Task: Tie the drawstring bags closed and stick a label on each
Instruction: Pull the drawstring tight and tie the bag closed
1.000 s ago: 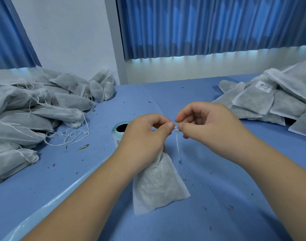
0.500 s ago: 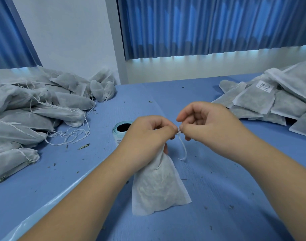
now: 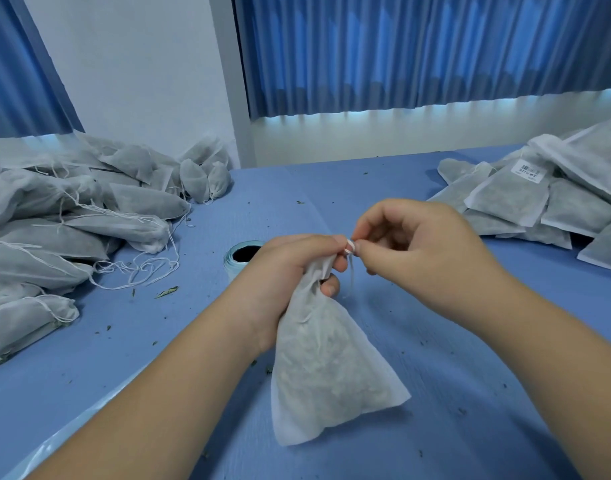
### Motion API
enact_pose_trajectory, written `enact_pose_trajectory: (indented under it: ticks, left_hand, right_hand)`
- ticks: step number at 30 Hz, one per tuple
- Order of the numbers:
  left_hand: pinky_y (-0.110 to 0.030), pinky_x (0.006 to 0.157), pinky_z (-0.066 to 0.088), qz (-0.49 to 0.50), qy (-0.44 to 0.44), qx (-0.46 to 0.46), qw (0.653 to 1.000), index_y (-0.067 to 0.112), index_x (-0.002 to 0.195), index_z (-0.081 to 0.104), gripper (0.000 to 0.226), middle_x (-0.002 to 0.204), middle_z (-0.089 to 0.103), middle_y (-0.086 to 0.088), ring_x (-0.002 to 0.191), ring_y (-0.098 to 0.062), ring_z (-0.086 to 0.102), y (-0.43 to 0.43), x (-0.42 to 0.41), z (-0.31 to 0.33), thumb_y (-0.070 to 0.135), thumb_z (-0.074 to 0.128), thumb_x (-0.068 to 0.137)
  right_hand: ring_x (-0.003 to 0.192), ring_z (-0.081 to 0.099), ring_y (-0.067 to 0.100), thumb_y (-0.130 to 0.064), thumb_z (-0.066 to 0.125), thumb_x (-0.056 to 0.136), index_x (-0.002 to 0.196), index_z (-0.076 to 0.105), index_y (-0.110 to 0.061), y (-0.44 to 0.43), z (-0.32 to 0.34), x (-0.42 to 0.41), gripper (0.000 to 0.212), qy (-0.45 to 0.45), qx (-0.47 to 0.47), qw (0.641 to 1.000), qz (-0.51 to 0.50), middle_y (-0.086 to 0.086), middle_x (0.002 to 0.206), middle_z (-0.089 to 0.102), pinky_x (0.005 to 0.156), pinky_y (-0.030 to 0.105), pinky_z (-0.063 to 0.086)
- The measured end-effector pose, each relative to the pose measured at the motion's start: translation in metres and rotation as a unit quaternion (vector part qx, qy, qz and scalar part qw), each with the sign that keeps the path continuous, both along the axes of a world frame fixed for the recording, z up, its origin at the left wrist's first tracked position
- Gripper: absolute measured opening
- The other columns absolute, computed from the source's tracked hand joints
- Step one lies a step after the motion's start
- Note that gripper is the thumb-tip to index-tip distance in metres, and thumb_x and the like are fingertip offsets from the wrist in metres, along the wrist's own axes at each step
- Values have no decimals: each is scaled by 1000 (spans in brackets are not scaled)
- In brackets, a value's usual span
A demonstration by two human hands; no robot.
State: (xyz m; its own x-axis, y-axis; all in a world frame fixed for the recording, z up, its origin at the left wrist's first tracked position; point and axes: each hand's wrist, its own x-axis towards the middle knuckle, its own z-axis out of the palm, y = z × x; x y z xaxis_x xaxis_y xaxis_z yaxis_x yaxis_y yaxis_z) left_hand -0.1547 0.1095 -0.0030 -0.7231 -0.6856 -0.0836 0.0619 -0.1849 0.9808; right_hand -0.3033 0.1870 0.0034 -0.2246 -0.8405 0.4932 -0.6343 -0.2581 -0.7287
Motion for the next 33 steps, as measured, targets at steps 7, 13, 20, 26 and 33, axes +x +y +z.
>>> enact_pose_trajectory:
  ticks: [7, 13, 20, 26, 33]
  left_hand:
    - [-19, 41, 38, 59, 9, -32, 998, 17, 60, 70, 30, 58, 57, 3, 44, -10, 46, 2, 0, -1, 16, 64, 89]
    - [-20, 44, 41, 97, -20, -100, 990, 20, 65, 73, 25, 70, 67, 3, 47, -10, 50, 5, -4, -5, 16, 68, 89]
    - [-17, 44, 40, 123, -67, -145, 979, 17, 75, 70, 17, 64, 65, 12, 46, -9, 50, 2, -4, -8, 18, 66, 92]
    - [-15, 46, 40, 88, -88, -170, 977, 18, 76, 68, 20, 62, 63, 14, 48, -9, 51, 7, -8, -10, 19, 61, 95]
    - [-18, 49, 37, 199, -111, -262, 938, 23, 69, 63, 27, 47, 54, 19, 44, 0, 46, -1, -10, -11, 22, 62, 95]
  right_hand:
    - [71, 68, 9, -23, 69, 82, 77, 73, -28, 0, -2, 2, 7, 23, 8, 1000, -17, -12, 75, 71, 72, 30, 53]
    - [63, 64, 9, -18, 70, 81, 67, 71, -24, 0, -3, 3, 16, 38, 25, 997, -65, -11, 67, 68, 60, 25, 50]
    - [45, 47, 15, -13, 65, 72, 55, 58, -13, 1, 9, -9, 18, -167, 35, 985, -38, 0, 49, 55, 50, 27, 38]
    - [40, 27, 12, -6, 71, 70, 59, 65, -12, 0, 3, 0, 14, -355, 39, 924, 135, -3, 46, 30, 42, 22, 25]
    - [36, 16, 8, -19, 59, 63, 62, 50, -14, 6, 12, -6, 10, -416, 212, 867, 172, -7, 50, 15, 37, 21, 18]
